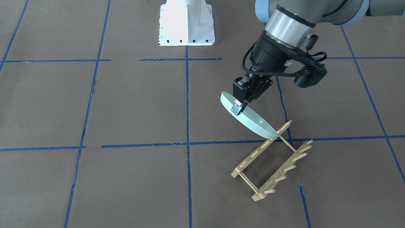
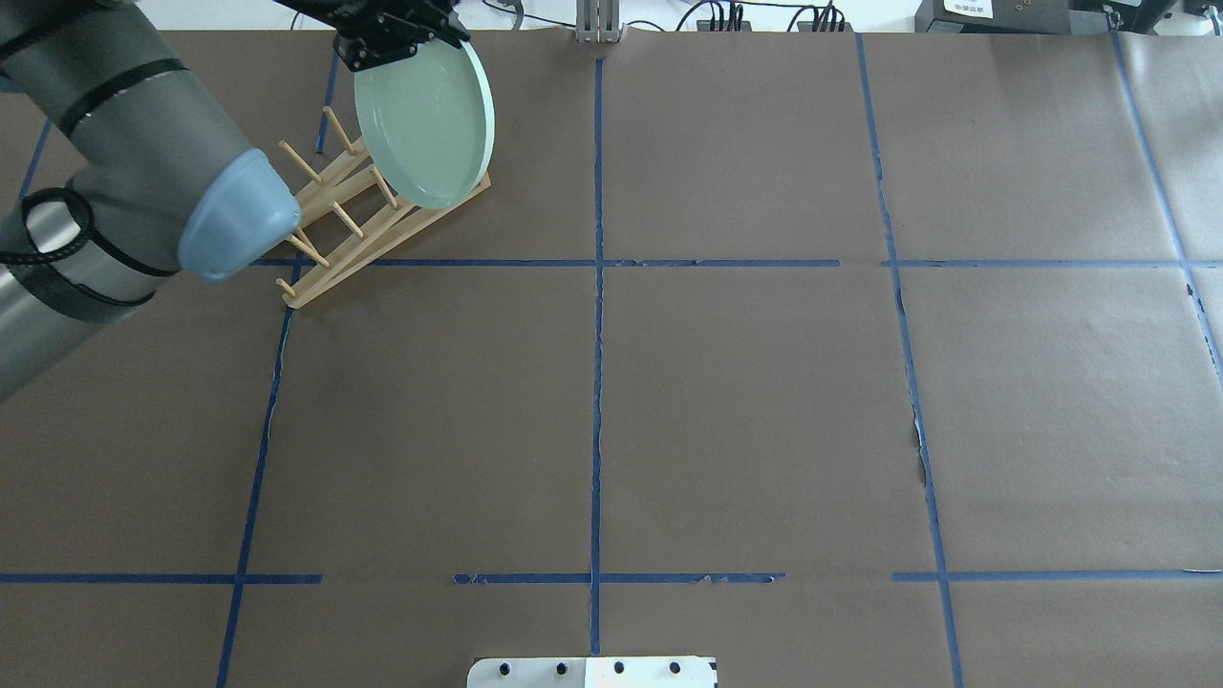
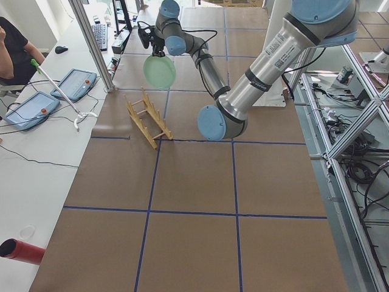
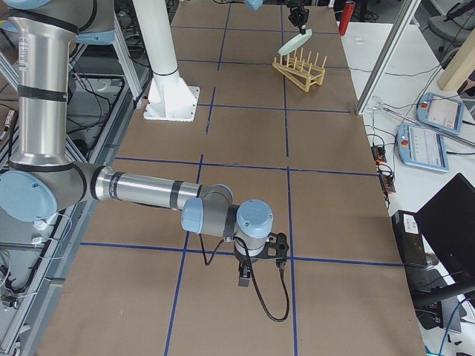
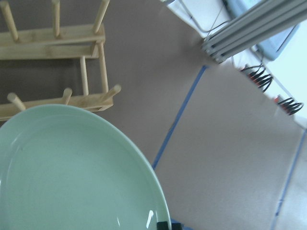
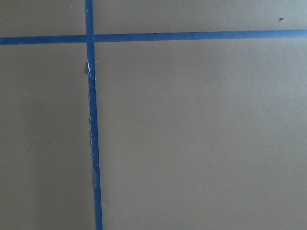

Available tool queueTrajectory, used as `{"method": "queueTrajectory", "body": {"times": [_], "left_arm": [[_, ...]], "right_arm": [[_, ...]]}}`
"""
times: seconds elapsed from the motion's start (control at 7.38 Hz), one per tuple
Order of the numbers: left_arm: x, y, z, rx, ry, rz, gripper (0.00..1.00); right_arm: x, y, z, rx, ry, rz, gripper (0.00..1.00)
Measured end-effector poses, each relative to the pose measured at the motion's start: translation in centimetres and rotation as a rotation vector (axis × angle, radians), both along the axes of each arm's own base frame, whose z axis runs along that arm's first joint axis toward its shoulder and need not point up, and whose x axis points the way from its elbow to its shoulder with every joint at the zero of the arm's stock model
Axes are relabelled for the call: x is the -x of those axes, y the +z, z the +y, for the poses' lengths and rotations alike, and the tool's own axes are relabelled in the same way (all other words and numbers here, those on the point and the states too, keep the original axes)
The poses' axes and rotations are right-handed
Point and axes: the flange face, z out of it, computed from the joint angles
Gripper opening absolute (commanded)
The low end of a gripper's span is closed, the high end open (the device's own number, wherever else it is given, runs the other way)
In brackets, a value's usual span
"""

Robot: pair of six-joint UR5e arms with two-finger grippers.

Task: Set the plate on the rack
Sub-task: 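Lift the plate with the left gripper and tilt it upright above the rack, then lower the upright plate with the left gripper into the rack's pegs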

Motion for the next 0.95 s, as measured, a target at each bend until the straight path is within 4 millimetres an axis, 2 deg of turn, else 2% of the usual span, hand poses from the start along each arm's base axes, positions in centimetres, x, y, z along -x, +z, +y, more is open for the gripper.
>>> {"method": "queueTrajectory", "body": {"times": [0.14,0.27,0.54,0.81,0.95], "left_arm": [[3.0,1.8,-0.4,-0.045,-0.073,0.130,0.00],[4.6,4.0,-1.3,-0.090,-0.143,0.223,0.00],[5.1,8.7,-3.6,-0.167,-0.220,0.305,0.00],[4.8,12.8,-4.3,-0.233,-0.225,0.282,0.00],[4.7,14.0,-4.3,-0.260,-0.222,0.271,0.00]], "right_arm": [[0.0,0.0,0.0,0.000,0.000,0.000,1.00],[0.0,0.0,0.0,0.000,0.000,0.000,1.00],[0.0,0.0,0.0,0.000,0.000,0.000,1.00],[0.0,0.0,0.0,0.000,0.000,0.000,1.00],[0.0,0.0,0.0,0.001,0.000,0.000,1.00]]}}
